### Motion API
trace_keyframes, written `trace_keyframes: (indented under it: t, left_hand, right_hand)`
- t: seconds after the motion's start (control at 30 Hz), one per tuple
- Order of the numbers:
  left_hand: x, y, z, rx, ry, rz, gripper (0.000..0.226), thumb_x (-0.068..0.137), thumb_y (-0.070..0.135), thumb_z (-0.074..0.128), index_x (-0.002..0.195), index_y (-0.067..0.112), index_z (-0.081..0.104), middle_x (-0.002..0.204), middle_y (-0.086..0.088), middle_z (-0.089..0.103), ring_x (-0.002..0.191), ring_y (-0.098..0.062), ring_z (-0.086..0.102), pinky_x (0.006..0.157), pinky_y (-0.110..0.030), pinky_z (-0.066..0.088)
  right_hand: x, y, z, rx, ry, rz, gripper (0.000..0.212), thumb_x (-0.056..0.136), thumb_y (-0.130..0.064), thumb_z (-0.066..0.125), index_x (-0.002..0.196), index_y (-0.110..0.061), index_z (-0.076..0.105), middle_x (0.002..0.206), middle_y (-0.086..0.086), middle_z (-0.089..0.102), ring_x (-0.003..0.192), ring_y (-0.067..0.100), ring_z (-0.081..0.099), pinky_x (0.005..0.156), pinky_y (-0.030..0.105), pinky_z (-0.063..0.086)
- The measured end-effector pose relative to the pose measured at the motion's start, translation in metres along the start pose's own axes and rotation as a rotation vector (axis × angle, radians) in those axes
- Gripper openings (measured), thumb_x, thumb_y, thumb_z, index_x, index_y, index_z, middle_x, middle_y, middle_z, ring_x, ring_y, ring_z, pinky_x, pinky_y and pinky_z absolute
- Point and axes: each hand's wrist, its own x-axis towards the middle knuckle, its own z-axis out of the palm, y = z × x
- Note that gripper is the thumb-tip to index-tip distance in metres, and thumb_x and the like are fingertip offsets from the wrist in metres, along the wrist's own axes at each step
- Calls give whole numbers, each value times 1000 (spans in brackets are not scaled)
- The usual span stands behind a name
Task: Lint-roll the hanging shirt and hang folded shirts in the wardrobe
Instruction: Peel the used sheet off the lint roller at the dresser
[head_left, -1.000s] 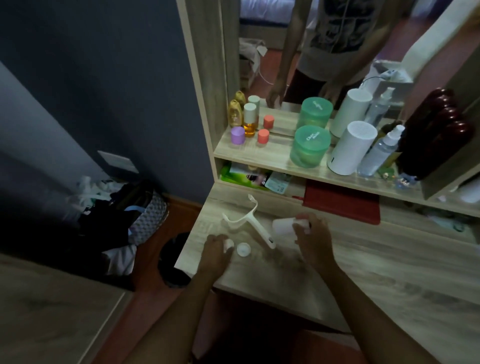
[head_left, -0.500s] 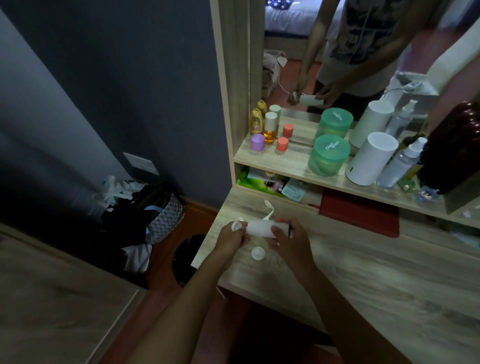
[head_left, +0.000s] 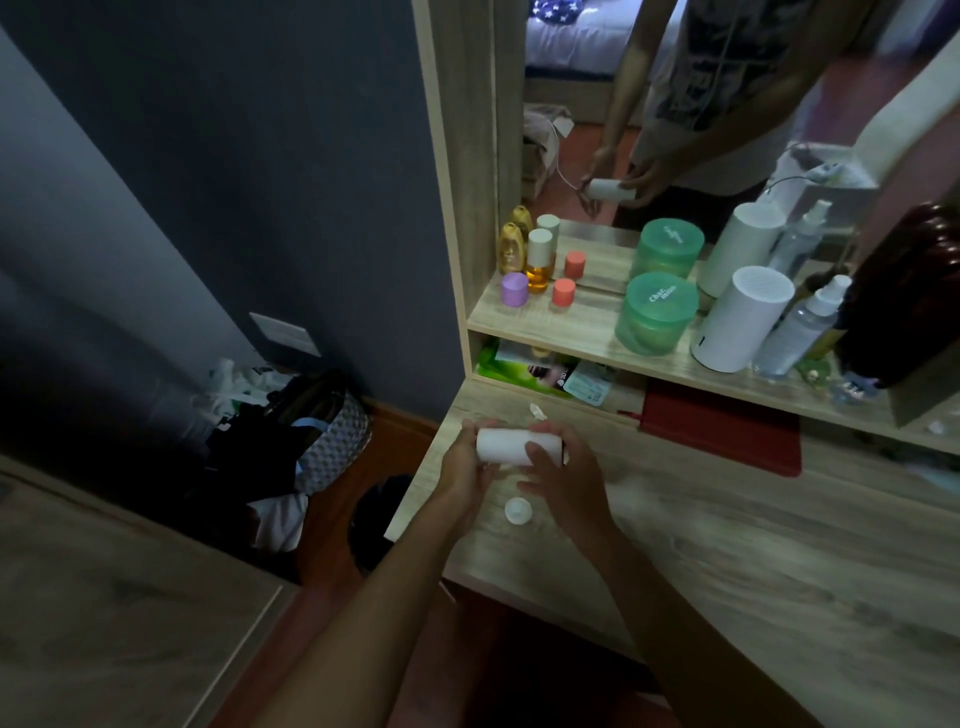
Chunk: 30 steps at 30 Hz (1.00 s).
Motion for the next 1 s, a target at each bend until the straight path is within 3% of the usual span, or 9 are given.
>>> trace_keyframes:
  t: [0.23, 0.37, 0.53, 0.67, 0.8, 0.87, 1.0]
  left_hand:
    - [1, 11, 7, 42, 21, 23, 41, 104, 29, 31, 94, 6, 63, 99, -14, 64, 86, -21, 60, 80, -31, 51]
    - [0, 14, 3, -3, 53, -5, 50, 101, 46, 29, 95, 10, 62, 93, -10, 66, 87, -20, 62, 83, -31, 51]
    - [-2, 21, 3, -29, 68, 3, 57, 98, 55, 25, 93, 9, 57, 92, -14, 64, 87, -22, 62, 84, -33, 51]
    - [-7, 28, 4, 13, 35, 1, 56, 98, 55, 26, 99, 9, 58, 95, -12, 64, 90, -20, 62, 86, -31, 50]
    - [-16, 29, -3, 248, -9, 86, 38, 102, 34, 31, 117, 7, 54, 115, -15, 58, 104, -23, 57, 90, -35, 51]
    - [-21, 30, -5, 299, -23, 107, 33, 101, 28, 31, 117, 10, 55, 120, -15, 56, 110, -25, 55, 93, -38, 50]
    - [-25, 32, -9, 269, -20, 144, 34, 102, 28, 31, 119, 7, 53, 122, -16, 55, 113, -28, 56, 91, -38, 53]
  right_hand:
    - [3, -4, -1, 13, -4, -25, 24, 88, -10, 65, 95, -32, 59, 118, 9, 57, 96, 22, 65, 60, 28, 58]
    - [4, -2, 4, -46, 2, -114, 26, 86, -8, 65, 97, -31, 61, 118, 5, 54, 106, 23, 60, 59, 27, 58]
    - [2, -2, 10, 15, -30, -73, 24, 86, -5, 65, 97, -27, 61, 113, -8, 54, 105, 24, 61, 59, 26, 59]
    - [6, -9, 11, -1, -43, -60, 23, 89, -7, 63, 98, -27, 58, 117, 5, 54, 103, 23, 62, 58, 24, 58]
    - [10, -17, 8, 11, -107, -20, 21, 90, -9, 62, 99, -26, 57, 116, 7, 54, 100, 24, 63, 60, 27, 59]
    - [11, -21, 6, 11, -141, -12, 20, 90, -7, 62, 100, -23, 57, 114, 6, 55, 99, 24, 63, 60, 28, 59]
    - [13, -27, 5, 18, -198, 7, 20, 91, -14, 61, 109, -23, 58, 120, 15, 56, 100, 31, 65, 70, 46, 61]
